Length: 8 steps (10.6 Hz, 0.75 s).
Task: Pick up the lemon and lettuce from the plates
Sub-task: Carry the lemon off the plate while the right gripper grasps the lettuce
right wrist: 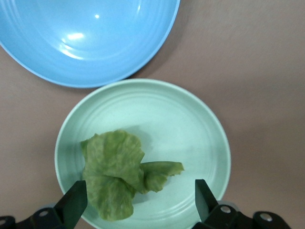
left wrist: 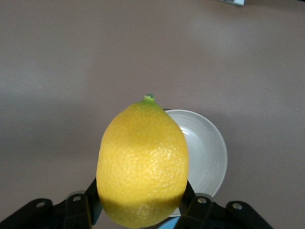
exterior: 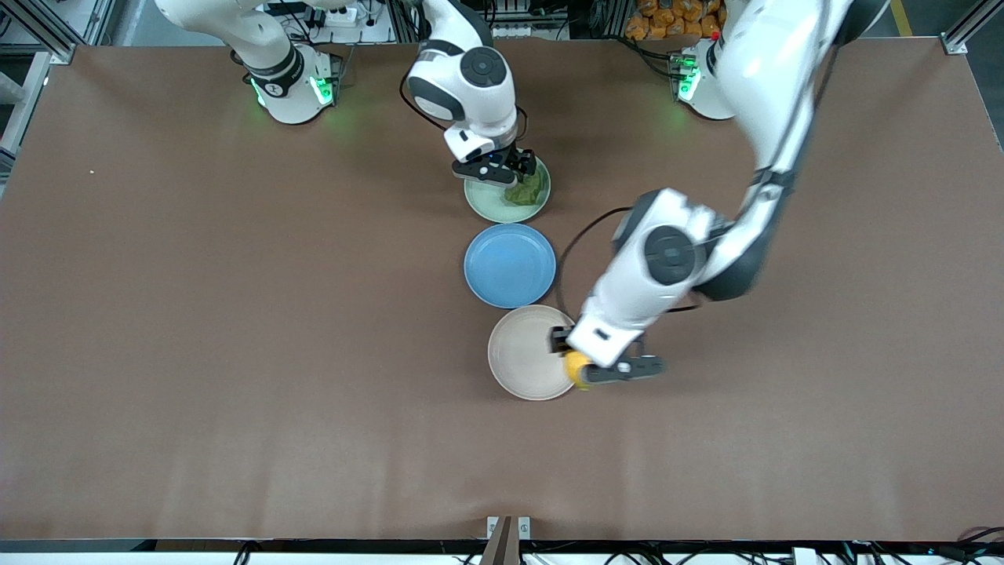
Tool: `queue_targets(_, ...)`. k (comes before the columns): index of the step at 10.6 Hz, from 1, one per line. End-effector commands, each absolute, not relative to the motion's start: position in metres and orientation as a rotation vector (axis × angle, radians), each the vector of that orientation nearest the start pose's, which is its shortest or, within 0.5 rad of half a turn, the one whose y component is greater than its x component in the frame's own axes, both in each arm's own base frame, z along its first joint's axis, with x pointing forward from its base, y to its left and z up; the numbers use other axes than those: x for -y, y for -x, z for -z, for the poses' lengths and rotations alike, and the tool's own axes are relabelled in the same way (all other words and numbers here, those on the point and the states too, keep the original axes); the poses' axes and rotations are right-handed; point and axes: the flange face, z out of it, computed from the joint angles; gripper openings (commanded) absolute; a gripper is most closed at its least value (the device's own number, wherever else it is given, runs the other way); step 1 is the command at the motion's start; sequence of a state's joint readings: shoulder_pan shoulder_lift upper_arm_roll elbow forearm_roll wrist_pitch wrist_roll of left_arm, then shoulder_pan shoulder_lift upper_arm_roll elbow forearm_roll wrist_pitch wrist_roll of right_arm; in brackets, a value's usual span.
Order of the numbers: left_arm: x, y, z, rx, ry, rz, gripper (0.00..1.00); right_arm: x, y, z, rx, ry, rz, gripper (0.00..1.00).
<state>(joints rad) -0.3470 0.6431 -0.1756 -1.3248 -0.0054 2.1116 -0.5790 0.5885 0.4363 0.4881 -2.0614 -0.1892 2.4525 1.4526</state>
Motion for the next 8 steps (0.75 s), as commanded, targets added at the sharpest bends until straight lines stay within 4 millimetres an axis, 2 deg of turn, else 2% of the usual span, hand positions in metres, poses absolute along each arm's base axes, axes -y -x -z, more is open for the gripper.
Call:
queue_targets(1, 0.290, -0.653, -0.392, 0.075, 3.210, -0.054, 0.00, -0.551, -0.283, -0.228, -0.453, 3.064, -0.076, 1.00)
queue_targets(2, 0.261, -0.653, -0.386, 0.032, 3.154, -0.155, 0.00, -0.555, -0.281, -0.222, -0.452, 3.068, -0.077, 1.00)
queue_targets(3, 0.244, -0.650, -0.375, -0.028, 3.099, -0.190, 0.00, -0.560, -0.276, -0.214, -0.428, 3.077, -0.086, 1.00)
queue_targets(4, 0.221, -0.647, -0.354, -0.016, 3.046, -0.234, 0.00, -0.566, -0.274, -0.205, -0.418, 3.081, -0.092, 1.00)
queue_targets(5, 0.206, -0.644, -0.344, -0.010, 3.026, -0.252, 0.00, -0.567, -0.274, -0.198, -0.420, 3.087, -0.083, 1.00)
queue_targets(7, 0.147, -0.657, -0.335, -0.058, 3.052, -0.298, 0.00, -0.568, -0.271, -0.187, -0.399, 3.105, -0.052, 1.00)
queue_targets(8, 0.129, -0.657, -0.323, -0.097, 3.061, -0.313, 0.00, -0.567, -0.272, -0.186, -0.394, 3.108, -0.047, 0.98)
